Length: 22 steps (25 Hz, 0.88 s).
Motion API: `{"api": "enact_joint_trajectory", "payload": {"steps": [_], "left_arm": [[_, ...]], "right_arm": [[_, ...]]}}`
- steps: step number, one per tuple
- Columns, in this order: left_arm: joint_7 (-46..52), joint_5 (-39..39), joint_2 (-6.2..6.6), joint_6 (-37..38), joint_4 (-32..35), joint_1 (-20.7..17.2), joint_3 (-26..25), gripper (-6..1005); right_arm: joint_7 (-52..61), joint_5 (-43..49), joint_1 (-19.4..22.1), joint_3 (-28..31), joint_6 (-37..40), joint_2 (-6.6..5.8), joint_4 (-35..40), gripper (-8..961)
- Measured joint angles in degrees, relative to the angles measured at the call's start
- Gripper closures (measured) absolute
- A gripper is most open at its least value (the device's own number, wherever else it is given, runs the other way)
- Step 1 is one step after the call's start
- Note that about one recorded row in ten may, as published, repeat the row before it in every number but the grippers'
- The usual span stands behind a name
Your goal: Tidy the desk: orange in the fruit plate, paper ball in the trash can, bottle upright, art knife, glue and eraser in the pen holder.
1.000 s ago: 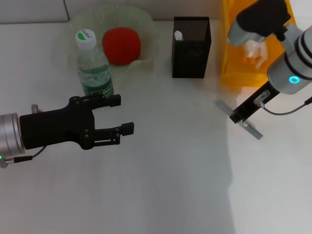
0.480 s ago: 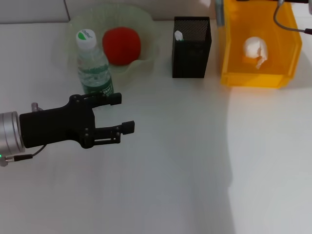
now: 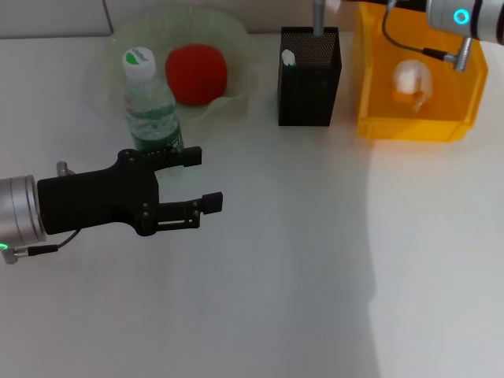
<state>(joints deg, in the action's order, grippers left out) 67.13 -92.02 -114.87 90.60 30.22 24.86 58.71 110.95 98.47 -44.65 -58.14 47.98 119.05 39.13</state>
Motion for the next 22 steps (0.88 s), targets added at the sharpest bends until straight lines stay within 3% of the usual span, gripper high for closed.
{"api": "enact_joint_trajectory", "payload": {"steps": [10,12,16,17,20,21,22], "left_arm": [[0.2,0.0,-0.03,-0.2,-0.2,0.0,0.0,174],[0.3,0.0,-0.08,-0.2,-0.1,0.0,0.0,174],[0.4,0.0,-0.14,0.1,0.1,0.0,0.1,174],[0.6,0.0,-0.24,0.4,0.1,0.0,0.1,174],[1.2,0.0,-0.28,0.7,0.1,-0.1,0.0,174],[2.0,0.0,-0.28,0.9,0.3,-0.1,0.0,174],[2.0,0.0,-0.28,0.9,0.3,-0.1,0.0,174]], "right_arm": [[-2.7,-0.4,-1.7,-0.4,-2.0,-0.05,-3.5,815],[-2.7,-0.5,-1.2,-0.2,-1.6,-0.05,-3.2,711],[-2.8,-3.0,3.3,0.7,3.3,0.02,2.0,540],[-3.0,-5.9,7.2,0.8,6.9,0.09,5.9,506],[-3.2,-7.5,9.5,0.8,9.6,0.08,8.2,403],[-3.7,-9.6,14.2,1.0,16.2,0.04,12.2,369],[-3.7,-9.6,14.2,1.0,16.2,0.04,12.2,358]]}}
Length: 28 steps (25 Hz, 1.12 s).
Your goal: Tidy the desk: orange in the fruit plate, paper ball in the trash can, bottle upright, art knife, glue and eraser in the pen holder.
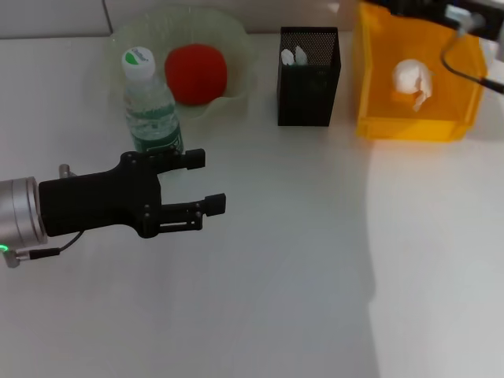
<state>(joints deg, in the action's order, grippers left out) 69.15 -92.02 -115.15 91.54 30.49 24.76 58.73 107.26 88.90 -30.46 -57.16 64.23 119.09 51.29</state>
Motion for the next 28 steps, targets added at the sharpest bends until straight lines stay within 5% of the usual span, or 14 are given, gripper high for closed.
{"api": "enact_joint_trajectory", "payload": {"steps": [1,3,6,11,21,23,28], "left_arm": [[2.0,-0.3,0.28,0.5,0.5,0.0,0.3,174],[2.4,-0.5,0.37,0.6,0.7,0.0,0.4,174],[5.2,-1.6,0.46,1.1,2.6,-0.2,0.6,174],[8.0,-3.2,0.37,1.1,4.0,-0.6,0.3,174],[7.3,-3.8,1.41,1.7,5.1,-2.2,-0.3,174],[7.4,-3.8,1.57,2.3,5.1,-2.4,-0.5,174],[7.5,-3.8,2.03,2.9,5.1,-2.9,-0.5,174]], "right_arm": [[-1.5,-1.0,4.9,1.0,8.7,-0.09,3.3,347],[-3.0,-1.0,6.8,2.0,13.1,-0.13,4.4,326],[-14.1,3.3,12.5,9.6,34.5,-0.38,3.1,293],[-26.5,12.6,15.9,18.6,46.9,-0.47,-5.1,265],[-41.9,15.4,18.8,21.0,49.9,-0.26,-14.8,413],[-41.5,15.7,18.3,21.0,50.0,-0.26,-15.3,626],[-38.3,16.7,17.3,20.3,49.8,-0.24,-15.5,697]]}}
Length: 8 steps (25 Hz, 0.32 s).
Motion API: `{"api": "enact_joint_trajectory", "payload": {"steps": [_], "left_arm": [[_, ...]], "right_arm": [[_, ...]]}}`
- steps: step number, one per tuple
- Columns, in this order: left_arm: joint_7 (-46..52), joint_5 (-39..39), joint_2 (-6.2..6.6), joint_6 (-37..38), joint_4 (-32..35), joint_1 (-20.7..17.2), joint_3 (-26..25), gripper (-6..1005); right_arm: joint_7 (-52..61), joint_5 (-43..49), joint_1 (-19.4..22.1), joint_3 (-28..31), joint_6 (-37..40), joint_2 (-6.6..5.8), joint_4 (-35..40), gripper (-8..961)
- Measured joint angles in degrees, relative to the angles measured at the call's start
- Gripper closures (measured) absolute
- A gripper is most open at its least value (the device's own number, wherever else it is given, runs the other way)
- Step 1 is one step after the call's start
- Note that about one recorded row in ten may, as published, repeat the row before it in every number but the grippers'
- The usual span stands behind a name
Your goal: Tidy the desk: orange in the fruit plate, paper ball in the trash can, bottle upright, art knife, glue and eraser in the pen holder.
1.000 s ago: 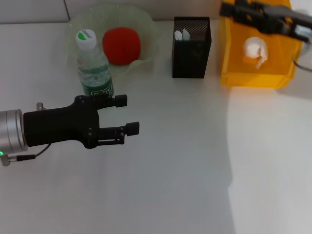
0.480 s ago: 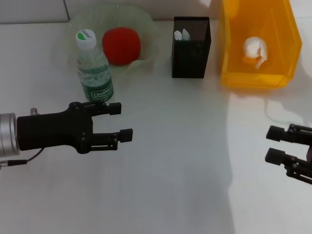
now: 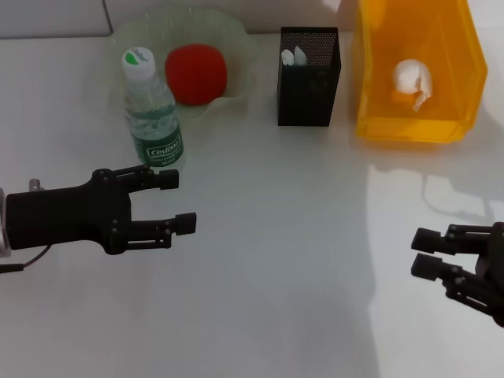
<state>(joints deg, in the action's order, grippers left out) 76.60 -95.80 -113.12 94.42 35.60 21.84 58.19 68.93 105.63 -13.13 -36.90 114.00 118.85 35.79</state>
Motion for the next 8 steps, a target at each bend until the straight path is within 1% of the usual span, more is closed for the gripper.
{"api": "enact_joint_trajectory", "payload": {"steps": [3,8], "left_arm": [[0.0,0.0,0.60,1.5,0.1,-0.2,0.0,174],[0.0,-0.1,0.94,3.2,0.1,-0.3,0.0,174]], "right_arm": [[0.4,1.1,-0.4,0.0,0.1,0.02,0.0,711],[0.4,1.2,-0.5,0.0,0.3,0.05,-0.1,711]]}}
